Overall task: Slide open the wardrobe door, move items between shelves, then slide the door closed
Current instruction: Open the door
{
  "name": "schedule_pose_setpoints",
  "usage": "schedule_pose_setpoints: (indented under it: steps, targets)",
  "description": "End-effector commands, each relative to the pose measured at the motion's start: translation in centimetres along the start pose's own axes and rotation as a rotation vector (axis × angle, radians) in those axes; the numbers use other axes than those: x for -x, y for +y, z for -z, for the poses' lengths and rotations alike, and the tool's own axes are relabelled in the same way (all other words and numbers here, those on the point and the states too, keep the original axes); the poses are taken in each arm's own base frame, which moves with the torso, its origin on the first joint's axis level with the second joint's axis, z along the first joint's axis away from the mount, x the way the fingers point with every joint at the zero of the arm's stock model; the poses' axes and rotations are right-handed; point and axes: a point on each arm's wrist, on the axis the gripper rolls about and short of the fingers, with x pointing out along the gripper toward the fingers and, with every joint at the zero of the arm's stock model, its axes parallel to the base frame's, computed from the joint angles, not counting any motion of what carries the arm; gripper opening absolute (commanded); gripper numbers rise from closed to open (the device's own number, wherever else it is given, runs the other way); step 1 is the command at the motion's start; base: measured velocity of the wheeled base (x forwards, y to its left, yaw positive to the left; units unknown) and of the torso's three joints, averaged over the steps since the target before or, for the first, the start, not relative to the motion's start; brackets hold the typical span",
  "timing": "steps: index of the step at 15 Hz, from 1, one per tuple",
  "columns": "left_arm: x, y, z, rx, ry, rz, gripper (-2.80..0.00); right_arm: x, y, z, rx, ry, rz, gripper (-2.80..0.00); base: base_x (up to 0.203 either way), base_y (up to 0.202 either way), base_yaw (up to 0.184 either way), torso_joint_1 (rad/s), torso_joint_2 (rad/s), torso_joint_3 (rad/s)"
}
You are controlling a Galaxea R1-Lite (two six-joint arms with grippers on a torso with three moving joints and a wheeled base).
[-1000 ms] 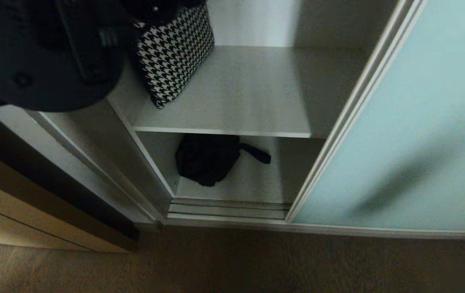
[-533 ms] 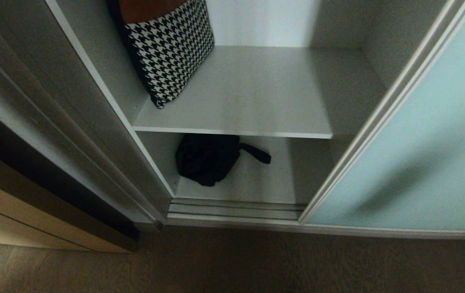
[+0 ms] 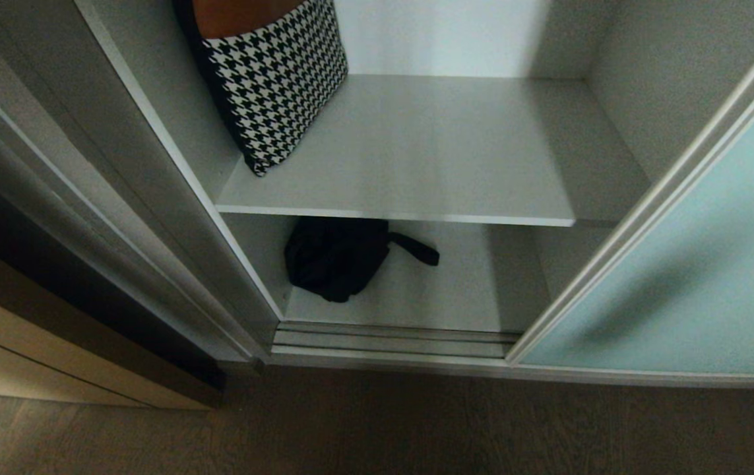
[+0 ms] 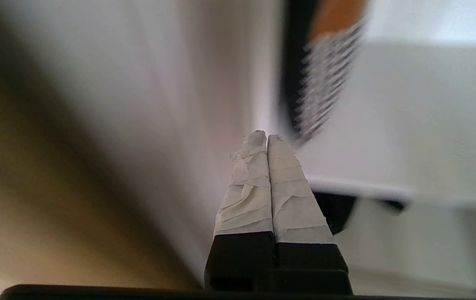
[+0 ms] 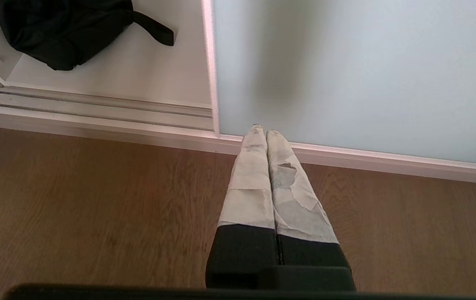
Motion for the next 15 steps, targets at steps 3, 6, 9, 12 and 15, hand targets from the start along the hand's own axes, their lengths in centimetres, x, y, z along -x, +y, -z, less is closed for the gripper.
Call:
schedule_pose_setpoints:
  steps: [3, 6, 9, 12, 15]
  targets:
    - [10.4, 3.5, 5.8, -0.018, -0.059, -0.147, -2.80, 0.0, 0.0, 0.0, 0.000, 0.001, 0.000, -2.80, 0.000, 0.000, 0.000, 0.000, 0.00, 0.000]
    - [14.3, 3.7, 12.2, -0.041, -0.035, -0.152, -2.80, 0.0, 0.0, 0.0, 0.000, 0.001, 0.000, -2.80, 0.000, 0.000, 0.000, 0.000, 0.00, 0.000]
    - [14.9, 3.3, 17.9, -0.047, 0.067, -0.103, -2.80, 0.0, 0.0, 0.0, 0.000, 0.000, 0.000, -2.80, 0.000, 0.000, 0.000, 0.000, 0.00, 0.000]
    - [16.4, 2.8, 22.5, -0.040, 0.094, 0.103, -2.80, 0.0, 0.0, 0.0, 0.000, 0.001, 0.000, -2.80, 0.000, 0.000, 0.000, 0.000, 0.00, 0.000]
    - [16.9, 2.6, 25.3, -0.042, 0.184, 0.176, -2.80, 0.0, 0.0, 0.0, 0.000, 0.000, 0.000, -2.80, 0.000, 0.000, 0.000, 0.000, 0.00, 0.000]
